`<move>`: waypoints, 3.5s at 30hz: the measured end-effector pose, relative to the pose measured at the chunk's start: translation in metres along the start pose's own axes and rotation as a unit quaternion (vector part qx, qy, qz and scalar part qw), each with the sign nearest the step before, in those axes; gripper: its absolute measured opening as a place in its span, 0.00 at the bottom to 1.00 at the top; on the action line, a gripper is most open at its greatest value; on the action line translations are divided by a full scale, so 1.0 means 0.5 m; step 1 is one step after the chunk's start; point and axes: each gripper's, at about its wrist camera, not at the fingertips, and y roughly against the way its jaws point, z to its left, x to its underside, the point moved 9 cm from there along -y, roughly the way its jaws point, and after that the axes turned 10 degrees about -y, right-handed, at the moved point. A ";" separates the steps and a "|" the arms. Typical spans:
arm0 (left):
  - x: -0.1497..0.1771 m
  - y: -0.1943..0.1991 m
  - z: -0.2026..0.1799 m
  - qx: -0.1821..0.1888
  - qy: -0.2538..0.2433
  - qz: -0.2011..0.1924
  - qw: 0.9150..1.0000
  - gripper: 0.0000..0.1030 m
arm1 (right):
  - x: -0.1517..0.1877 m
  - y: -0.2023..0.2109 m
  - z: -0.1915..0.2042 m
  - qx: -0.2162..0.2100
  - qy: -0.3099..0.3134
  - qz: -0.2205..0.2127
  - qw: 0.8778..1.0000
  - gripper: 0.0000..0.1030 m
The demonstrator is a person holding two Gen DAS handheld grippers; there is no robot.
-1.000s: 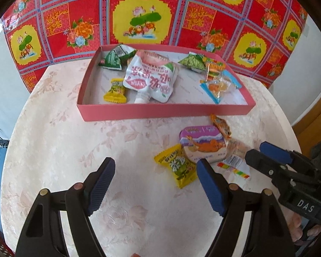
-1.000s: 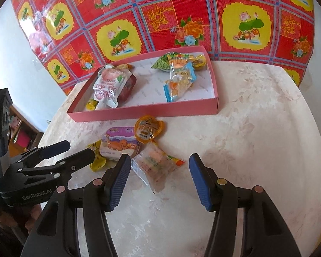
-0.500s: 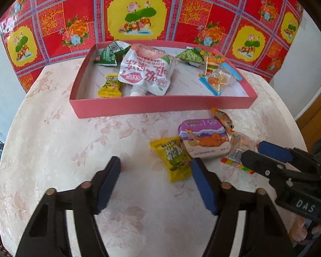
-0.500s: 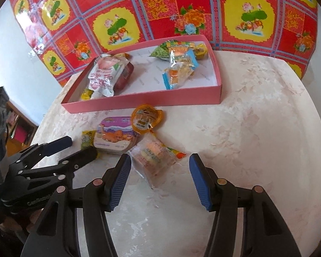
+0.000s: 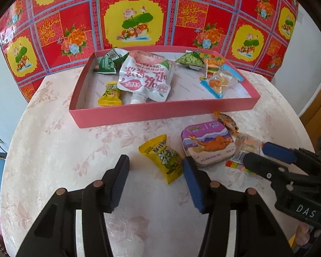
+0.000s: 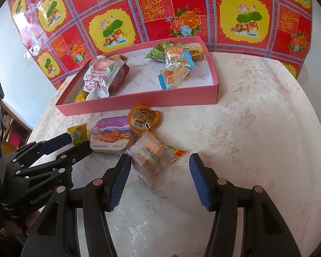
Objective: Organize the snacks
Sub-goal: 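Grasp the yellow candy with the left tool while the right tool grasps the striped candy bag, then carry the yellow candy and striped candy bag over the pink tray with both tools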
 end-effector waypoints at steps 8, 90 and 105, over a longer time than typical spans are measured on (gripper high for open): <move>-0.002 0.005 -0.023 -0.001 -0.024 -0.014 1.000 0.31 | 0.004 -0.003 0.006 0.014 0.025 -0.015 0.999 0.57; -0.085 0.084 0.086 0.033 0.074 -0.048 0.996 0.15 | -0.057 0.041 -0.002 0.017 0.043 -0.074 0.996 0.03; -0.119 0.056 0.127 0.024 0.088 -0.043 0.995 0.15 | -0.102 0.074 0.010 -0.006 0.036 -0.094 0.995 0.03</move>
